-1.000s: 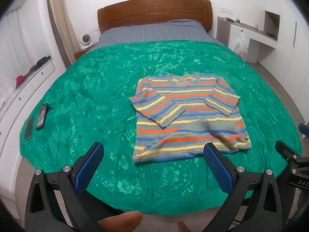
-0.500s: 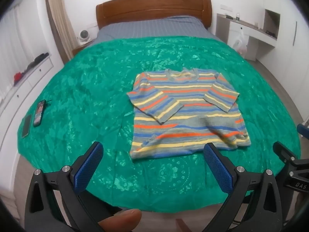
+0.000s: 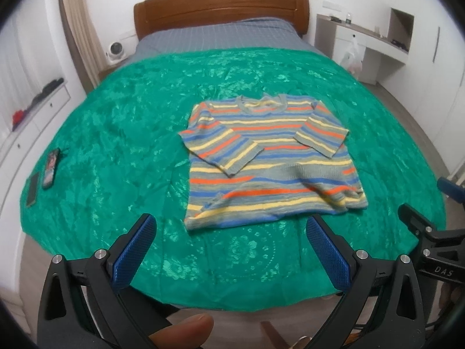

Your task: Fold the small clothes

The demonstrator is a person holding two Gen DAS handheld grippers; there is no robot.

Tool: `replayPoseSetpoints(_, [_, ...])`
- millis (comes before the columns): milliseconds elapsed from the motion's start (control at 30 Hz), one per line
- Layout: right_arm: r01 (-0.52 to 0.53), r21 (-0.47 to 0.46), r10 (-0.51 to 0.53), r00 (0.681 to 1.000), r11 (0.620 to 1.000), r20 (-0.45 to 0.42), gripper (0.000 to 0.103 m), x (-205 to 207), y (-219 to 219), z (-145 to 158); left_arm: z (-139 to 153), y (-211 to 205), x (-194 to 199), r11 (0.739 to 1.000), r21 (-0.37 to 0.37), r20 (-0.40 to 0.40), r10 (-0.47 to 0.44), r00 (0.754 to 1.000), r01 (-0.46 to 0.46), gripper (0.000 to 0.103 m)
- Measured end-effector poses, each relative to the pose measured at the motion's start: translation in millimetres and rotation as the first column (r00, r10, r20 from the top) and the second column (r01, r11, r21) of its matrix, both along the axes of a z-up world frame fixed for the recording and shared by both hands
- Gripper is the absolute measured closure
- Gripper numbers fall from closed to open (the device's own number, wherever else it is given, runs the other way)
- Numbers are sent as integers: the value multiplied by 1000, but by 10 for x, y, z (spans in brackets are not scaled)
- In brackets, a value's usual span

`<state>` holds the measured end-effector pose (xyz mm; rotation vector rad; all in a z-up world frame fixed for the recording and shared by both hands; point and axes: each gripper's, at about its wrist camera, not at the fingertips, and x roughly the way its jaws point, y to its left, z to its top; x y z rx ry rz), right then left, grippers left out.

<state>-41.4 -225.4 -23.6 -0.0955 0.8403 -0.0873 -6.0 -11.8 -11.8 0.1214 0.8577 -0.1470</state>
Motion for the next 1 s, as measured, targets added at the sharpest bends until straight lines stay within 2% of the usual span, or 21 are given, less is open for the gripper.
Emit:
replayPoseSetpoints(333, [-14, 22, 14, 1000, 1000, 2, 0, -71, 20, -17, 46, -54, -113, 1000, 3, 23, -30, 999, 30, 0])
replayPoseSetpoints(1000, [-20, 39, 20, 1000, 999, -2, 0, -84, 26, -1, -15, -21, -123, 1000, -15, -9, -27, 1000, 27, 0])
